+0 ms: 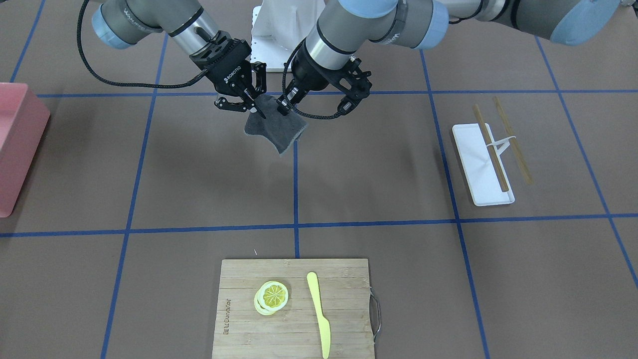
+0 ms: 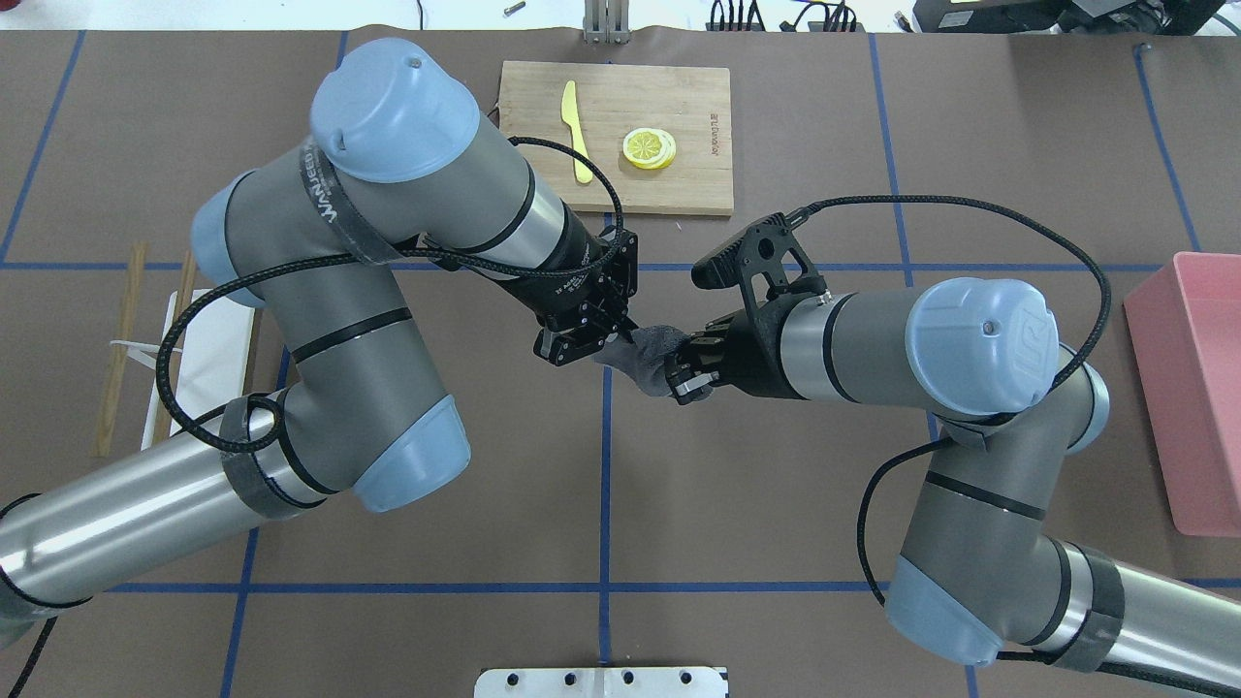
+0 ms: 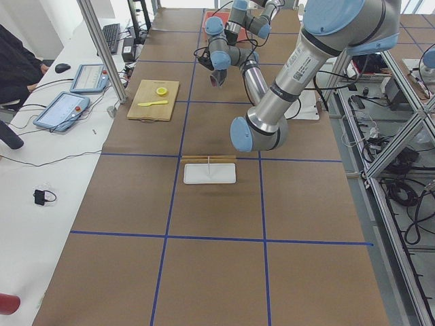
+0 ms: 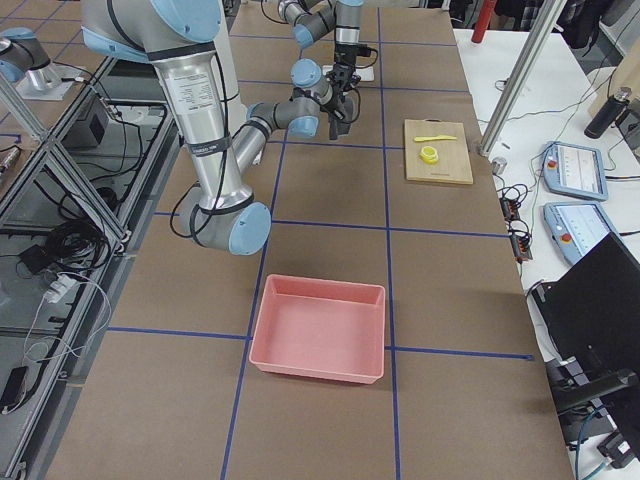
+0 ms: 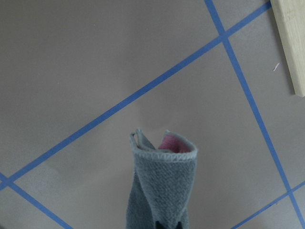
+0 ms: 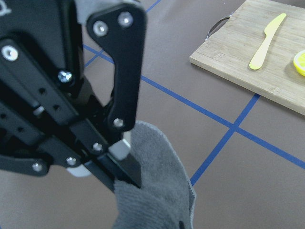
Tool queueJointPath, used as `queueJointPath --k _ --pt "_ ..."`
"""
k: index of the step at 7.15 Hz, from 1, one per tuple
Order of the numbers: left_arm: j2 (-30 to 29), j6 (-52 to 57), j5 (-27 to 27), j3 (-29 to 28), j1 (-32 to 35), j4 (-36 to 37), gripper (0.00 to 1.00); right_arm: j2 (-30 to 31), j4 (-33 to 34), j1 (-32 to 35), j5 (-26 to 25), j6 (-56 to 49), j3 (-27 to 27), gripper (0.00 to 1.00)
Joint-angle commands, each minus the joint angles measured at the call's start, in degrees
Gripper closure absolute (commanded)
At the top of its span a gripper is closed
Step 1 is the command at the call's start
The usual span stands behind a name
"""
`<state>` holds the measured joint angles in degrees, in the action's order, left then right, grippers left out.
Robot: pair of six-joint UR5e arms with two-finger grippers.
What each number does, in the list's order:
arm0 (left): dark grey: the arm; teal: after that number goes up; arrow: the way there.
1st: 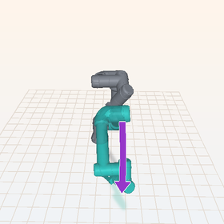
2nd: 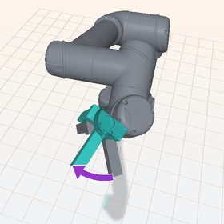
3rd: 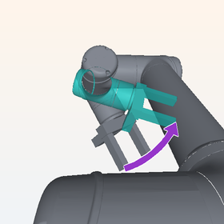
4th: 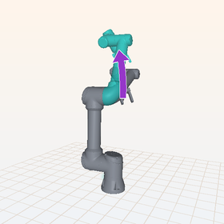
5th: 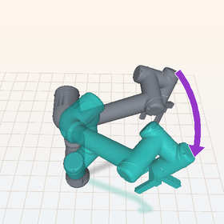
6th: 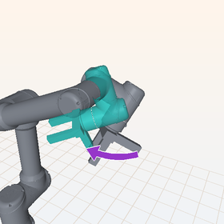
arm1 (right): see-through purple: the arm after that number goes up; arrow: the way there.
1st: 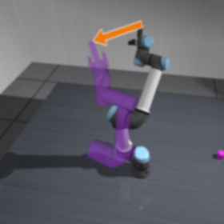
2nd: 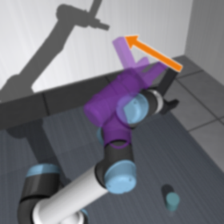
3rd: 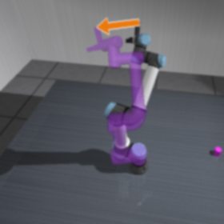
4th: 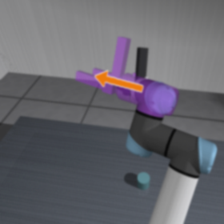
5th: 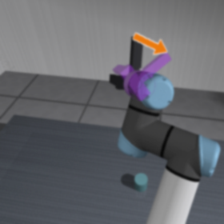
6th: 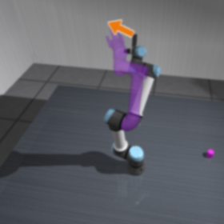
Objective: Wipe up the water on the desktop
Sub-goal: 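Grasp the grey cloth with the right gripper next to the left gripper, then open the left gripper and withdraw it while the right gripper carries the cloth away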
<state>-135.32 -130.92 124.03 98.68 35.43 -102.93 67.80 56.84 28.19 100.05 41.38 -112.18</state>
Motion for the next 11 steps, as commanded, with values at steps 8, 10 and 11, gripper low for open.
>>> queueJointPath --k 8,10,11 --pt "5.8 17.9 -0.7 4.8 8.0 3.2 0.02 11.8 14.8 8.2 4.5 -0.5 -10.2 1.00" --pt "8.7 32.6 -0.8 9.0 11.1 8.8 0.02 12.2 23.1 11.3 4.9 -5.4 -9.8 1.00" --pt "8.7 42.2 -1.5 11.5 12.5 16.9 0.02 12.2 28.8 12.8 4.1 -10.8 -10.0 1.00"
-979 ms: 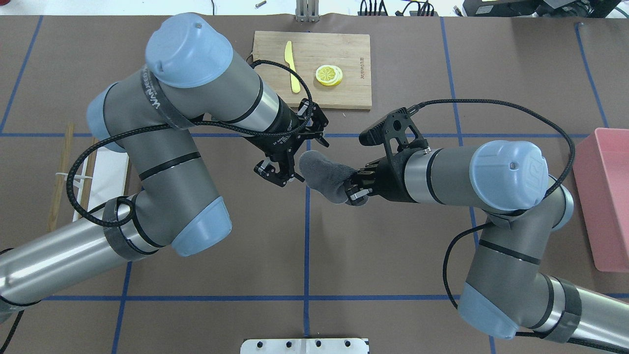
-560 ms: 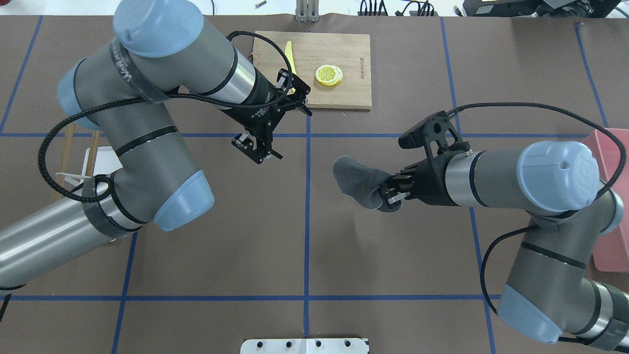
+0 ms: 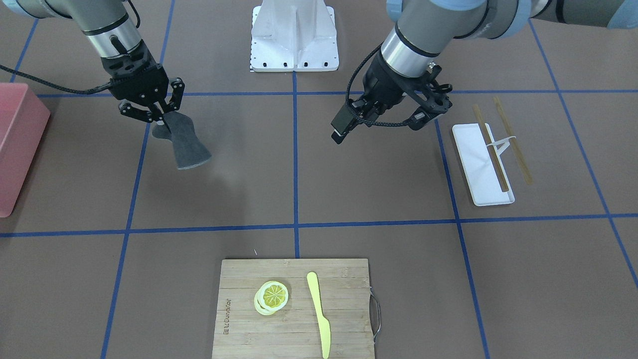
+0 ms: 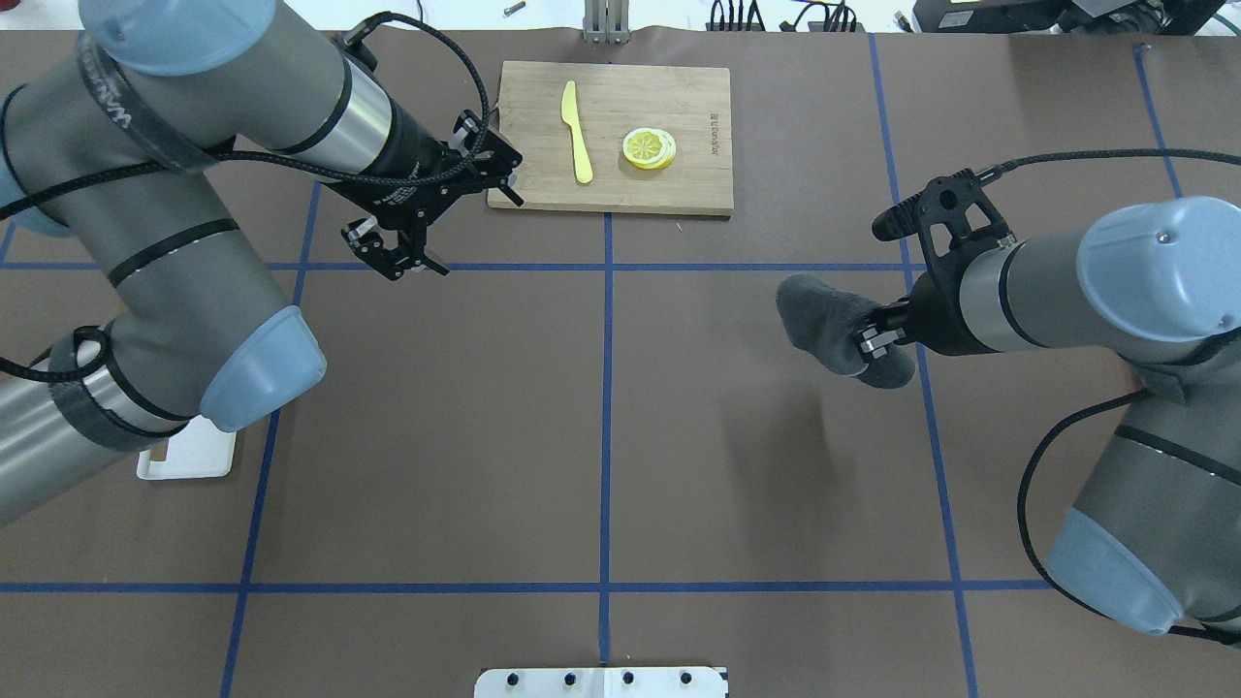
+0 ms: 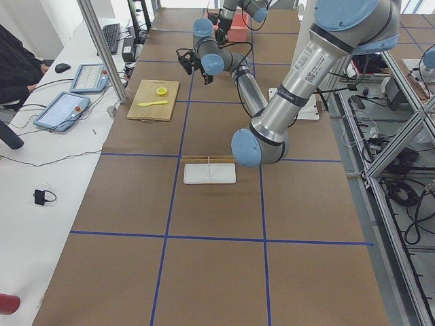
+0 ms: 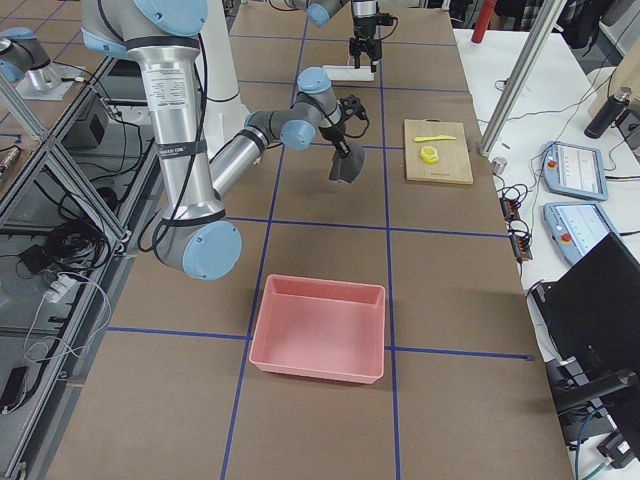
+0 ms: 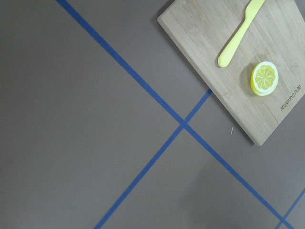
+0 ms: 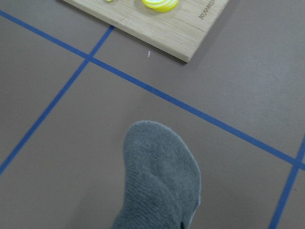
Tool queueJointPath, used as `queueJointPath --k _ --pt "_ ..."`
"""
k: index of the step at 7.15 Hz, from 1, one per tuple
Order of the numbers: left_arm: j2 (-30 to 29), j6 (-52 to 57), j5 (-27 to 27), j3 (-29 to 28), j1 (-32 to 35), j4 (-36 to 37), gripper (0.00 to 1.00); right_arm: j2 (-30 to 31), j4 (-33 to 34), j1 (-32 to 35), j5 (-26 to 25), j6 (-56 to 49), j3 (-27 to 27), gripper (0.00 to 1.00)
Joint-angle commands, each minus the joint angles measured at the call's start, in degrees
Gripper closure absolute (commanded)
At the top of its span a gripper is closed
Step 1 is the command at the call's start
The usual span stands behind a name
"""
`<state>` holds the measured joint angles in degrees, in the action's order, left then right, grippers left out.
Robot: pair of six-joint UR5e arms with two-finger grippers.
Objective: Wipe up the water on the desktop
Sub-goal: 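Open the left gripper and withdraw it while the right gripper carries the cloth away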
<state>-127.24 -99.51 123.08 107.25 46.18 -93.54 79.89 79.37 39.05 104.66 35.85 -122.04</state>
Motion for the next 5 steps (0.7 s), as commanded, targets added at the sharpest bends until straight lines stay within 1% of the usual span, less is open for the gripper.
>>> queueJointPath --k 1,2,3,4,5 --pt "0.8 18.0 -5.2 4.6 1.9 12.0 0.02 0.6 9.4 3.5 -1.7 -10.5 0.0 1.00" --pt "4.1 25.4 -9.7 6.4 2.0 12.3 0.02 1.7 11.0 5.1 -2.5 -15.8 0.5 1.00" --pt "7.1 31.5 -10.0 8.3 3.5 12.5 0.02 2.6 14.5 7.6 -3.0 -22.8 0.6 1.00" --pt "8.7 34.9 -9.9 9.5 6.4 12.5 0.02 3.0 16.9 10.1 -3.6 -28.8 1.3 1.00" --pt "10.3 38.1 -9.8 10.0 7.9 12.6 0.02 3.1 17.5 10.4 -5.2 -30.9 3.2 1.00"
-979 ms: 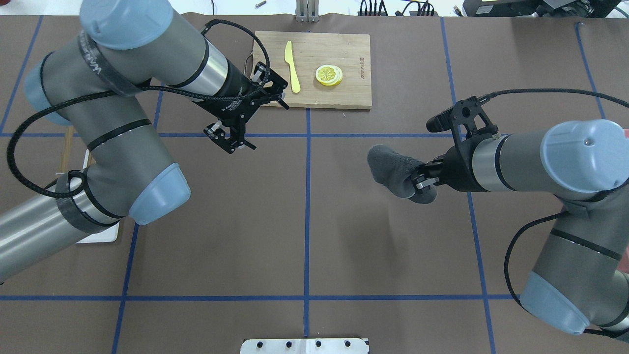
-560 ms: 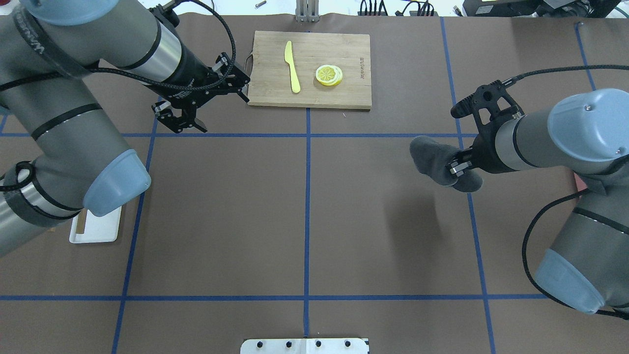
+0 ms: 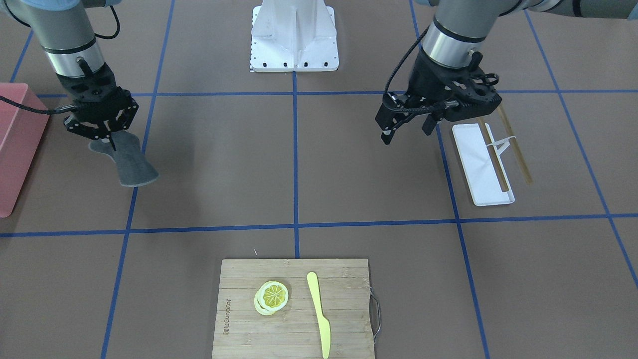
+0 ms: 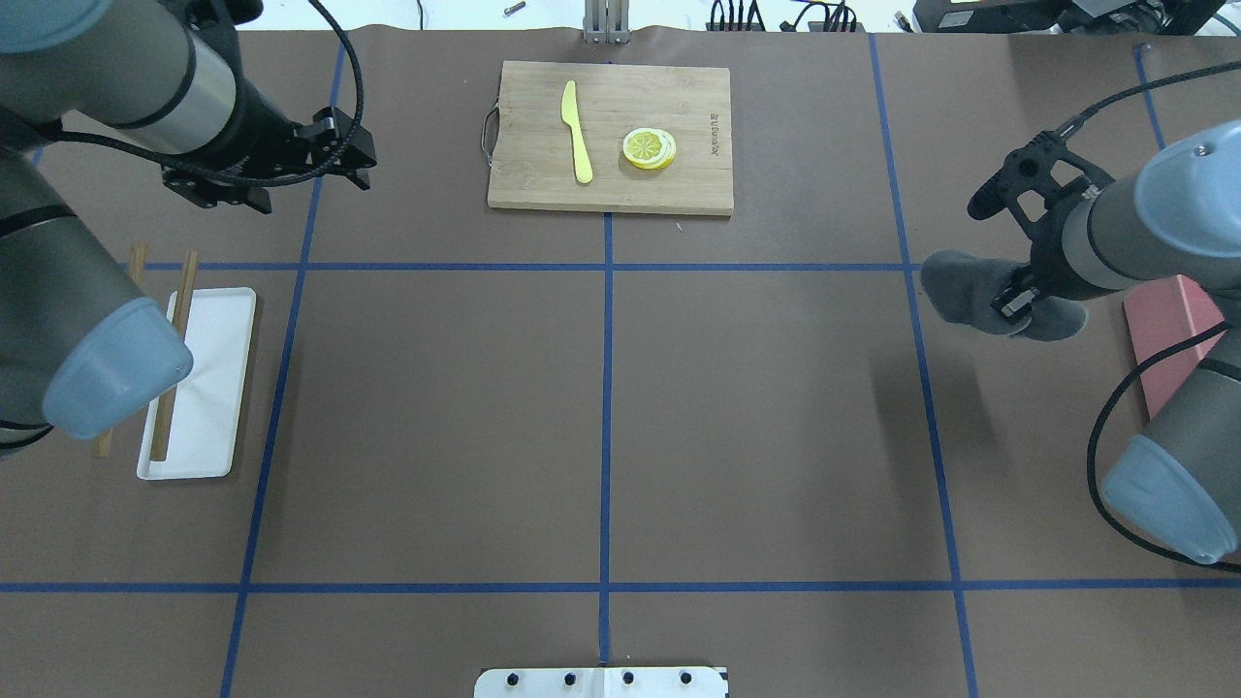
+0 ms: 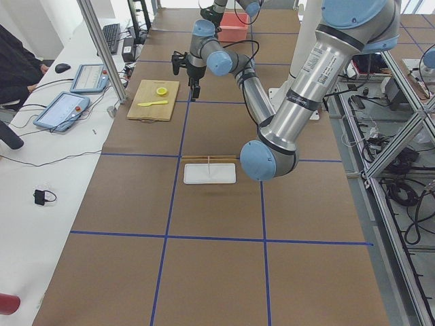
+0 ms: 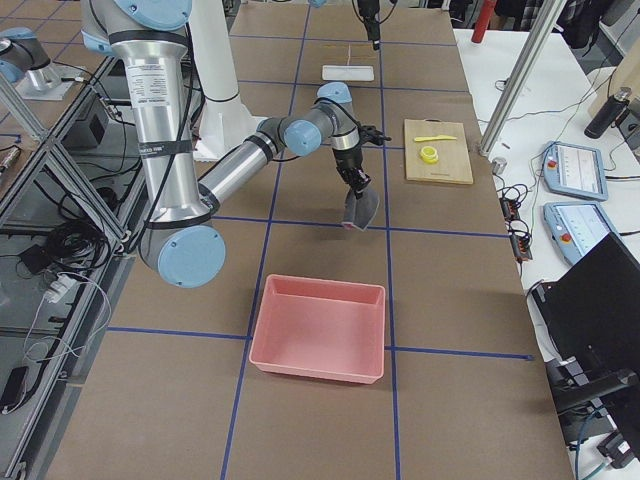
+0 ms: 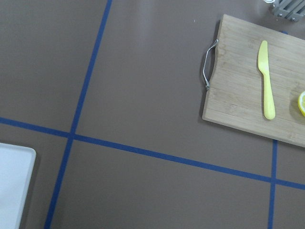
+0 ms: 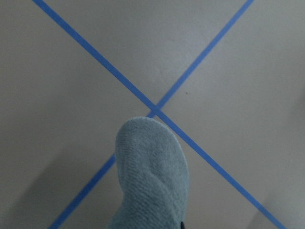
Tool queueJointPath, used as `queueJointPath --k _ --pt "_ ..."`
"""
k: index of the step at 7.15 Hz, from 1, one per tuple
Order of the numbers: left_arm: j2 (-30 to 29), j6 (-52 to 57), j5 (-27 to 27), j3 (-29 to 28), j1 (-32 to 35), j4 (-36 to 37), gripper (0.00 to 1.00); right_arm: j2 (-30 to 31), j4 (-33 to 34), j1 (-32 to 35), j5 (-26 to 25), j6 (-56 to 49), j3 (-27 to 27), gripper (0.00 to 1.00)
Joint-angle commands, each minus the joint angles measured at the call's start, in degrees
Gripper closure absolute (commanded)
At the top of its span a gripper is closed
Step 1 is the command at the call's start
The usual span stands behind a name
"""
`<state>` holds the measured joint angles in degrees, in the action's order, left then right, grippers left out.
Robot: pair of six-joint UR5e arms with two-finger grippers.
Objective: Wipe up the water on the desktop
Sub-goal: 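Open the left gripper and withdraw it while the right gripper carries the cloth away, then wipe the table surface with the cloth held in the right gripper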
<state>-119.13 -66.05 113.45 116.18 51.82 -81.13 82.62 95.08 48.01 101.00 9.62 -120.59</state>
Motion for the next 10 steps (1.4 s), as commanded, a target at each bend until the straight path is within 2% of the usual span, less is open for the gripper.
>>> queueJointPath --k 1,4,5,8,10 --pt "2.4 4.4 -0.2 0.7 2.3 0.6 0.02 0.3 1.8 1.2 -1.9 -5.0 4.7 1.00" --pt "4.6 6.4 -0.2 -0.7 2.8 -0.2 0.02 0.4 1.7 -2.5 -3.4 -4.8 7.9 1.00" --pt "6.9 11.2 0.0 -0.3 3.5 0.0 0.02 0.3 1.4 -5.0 -5.2 -4.6 9.5 1.00" --pt "15.6 27.1 1.6 1.3 10.2 0.4 0.02 -0.4 1.1 -9.5 -4.1 -3.5 9.5 1.00" --pt "21.2 44.6 1.6 0.9 17.3 0.4 0.02 -0.8 1.0 -12.7 -0.1 -0.7 8.2 1.00"
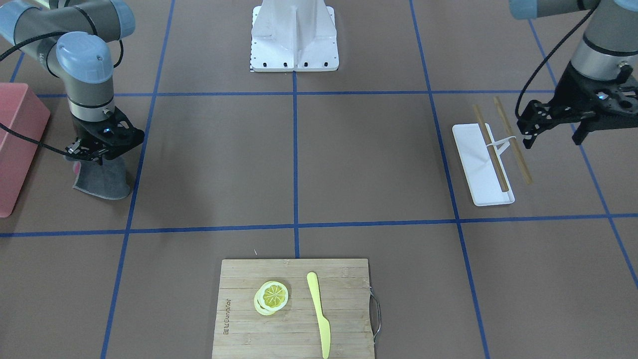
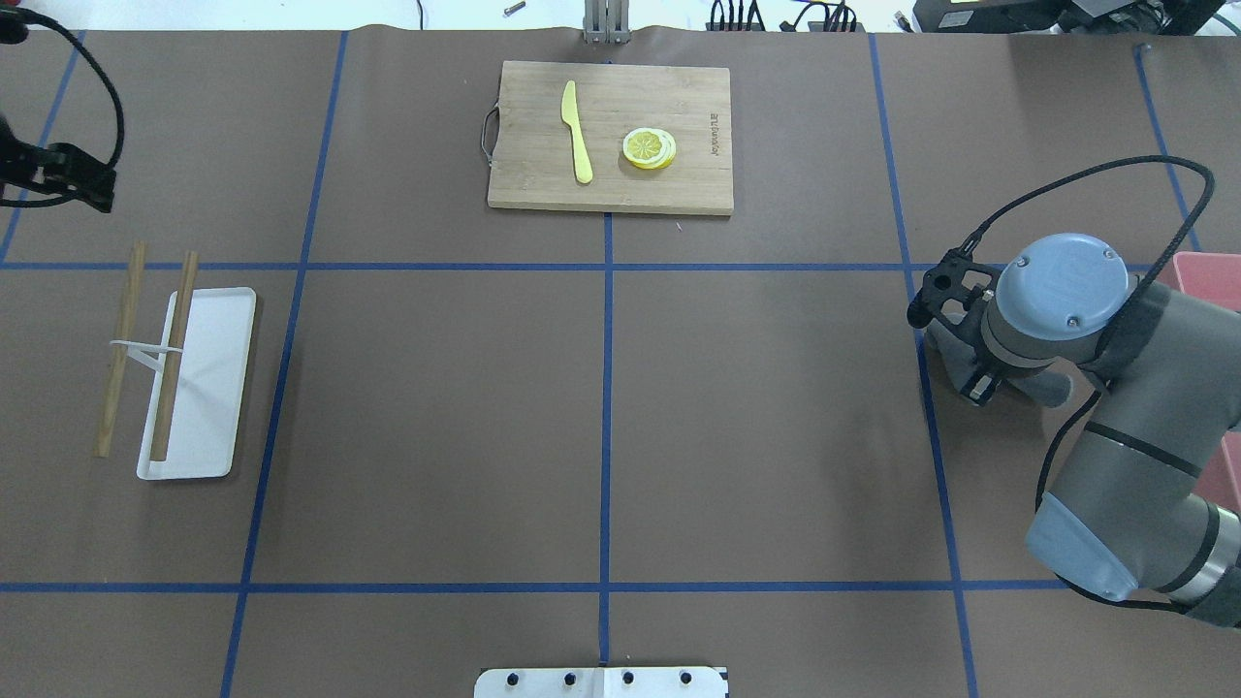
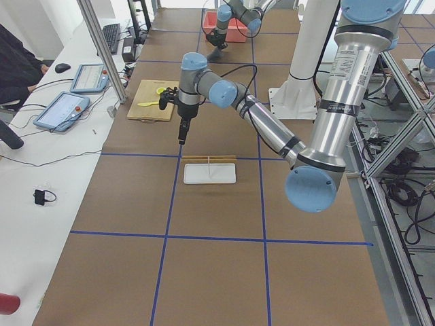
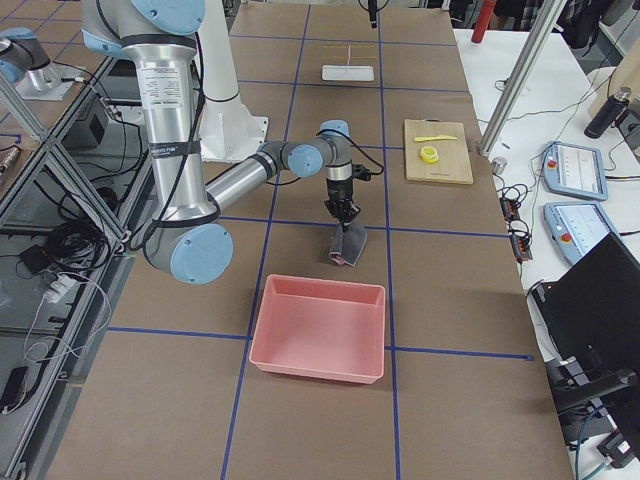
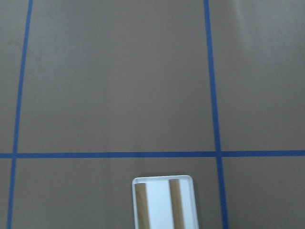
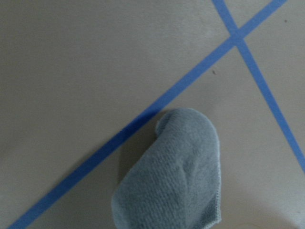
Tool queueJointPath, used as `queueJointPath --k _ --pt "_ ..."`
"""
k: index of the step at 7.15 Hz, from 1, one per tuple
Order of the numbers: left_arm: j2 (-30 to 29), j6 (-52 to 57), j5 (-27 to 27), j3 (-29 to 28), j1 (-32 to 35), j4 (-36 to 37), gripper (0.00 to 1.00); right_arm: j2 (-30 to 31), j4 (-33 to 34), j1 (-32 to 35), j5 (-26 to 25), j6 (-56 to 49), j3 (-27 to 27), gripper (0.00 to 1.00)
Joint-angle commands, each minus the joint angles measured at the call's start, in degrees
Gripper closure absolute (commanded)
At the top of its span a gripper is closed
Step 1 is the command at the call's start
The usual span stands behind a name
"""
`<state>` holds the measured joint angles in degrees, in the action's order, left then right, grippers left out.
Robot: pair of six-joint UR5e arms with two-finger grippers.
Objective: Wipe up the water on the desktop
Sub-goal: 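Wipe the table surface with the cloth held in the right gripper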
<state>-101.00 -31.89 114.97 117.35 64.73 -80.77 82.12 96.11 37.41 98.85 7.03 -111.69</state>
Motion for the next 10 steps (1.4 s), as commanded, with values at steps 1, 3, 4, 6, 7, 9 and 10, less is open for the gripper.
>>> queueJointPath --k 1,3,4,6,7,9,10 --pt "3.2 15.1 0.1 -1.3 7.1 0.3 0.02 -0.1 0.0 -4.0 3.6 4.3 -1.7 1.00" --pt "7.7 19.4 2.1 -2.7 9.7 -0.3 0.02 0.0 0.0 -7.4 7.4 12.9 -6.0 1.00" --pt "10.1 26.2 2.1 -3.1 11.0 -0.6 0.02 -0.1 0.0 -8.3 9.8 16.5 -6.7 1.00" --pt "11.4 27.8 2.1 -3.2 11.3 -0.6 0.02 -0.1 0.0 -8.2 9.2 16.6 -5.2 1.00" --pt "12.2 27.8 2.0 -3.5 11.3 -0.6 0.02 -0.2 0.0 -5.4 8.3 15.9 -3.0 1.00" --pt "12.2 27.3 2.1 -3.5 11.3 -0.6 0.02 -0.3 0.0 1.8 8.4 7.2 2.1 1.00" --pt "12.2 27.3 2.3 -3.4 11.3 -0.6 0.02 -0.4 -0.2 5.3 8.4 2.9 4.7 1.00"
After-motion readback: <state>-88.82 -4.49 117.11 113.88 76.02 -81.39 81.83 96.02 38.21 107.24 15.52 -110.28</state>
